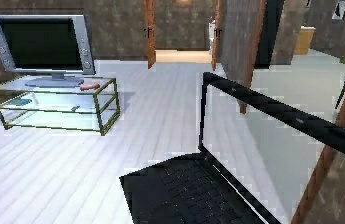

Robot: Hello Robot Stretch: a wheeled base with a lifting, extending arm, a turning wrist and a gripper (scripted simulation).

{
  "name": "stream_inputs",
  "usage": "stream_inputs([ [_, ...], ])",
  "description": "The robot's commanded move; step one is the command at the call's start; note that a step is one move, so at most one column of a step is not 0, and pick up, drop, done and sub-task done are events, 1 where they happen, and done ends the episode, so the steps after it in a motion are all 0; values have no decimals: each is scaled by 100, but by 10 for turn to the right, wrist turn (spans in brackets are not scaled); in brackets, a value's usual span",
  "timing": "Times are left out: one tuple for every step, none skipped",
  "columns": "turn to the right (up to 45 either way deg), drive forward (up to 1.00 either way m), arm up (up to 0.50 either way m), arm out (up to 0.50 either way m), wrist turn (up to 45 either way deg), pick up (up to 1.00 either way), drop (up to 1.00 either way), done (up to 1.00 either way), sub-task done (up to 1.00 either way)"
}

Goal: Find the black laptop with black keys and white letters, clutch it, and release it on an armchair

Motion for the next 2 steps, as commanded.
stream_inputs([
  [0,100,0,0,0,0,0,0,0],
  [0,100,0,0,0,0,0,0,0],
])
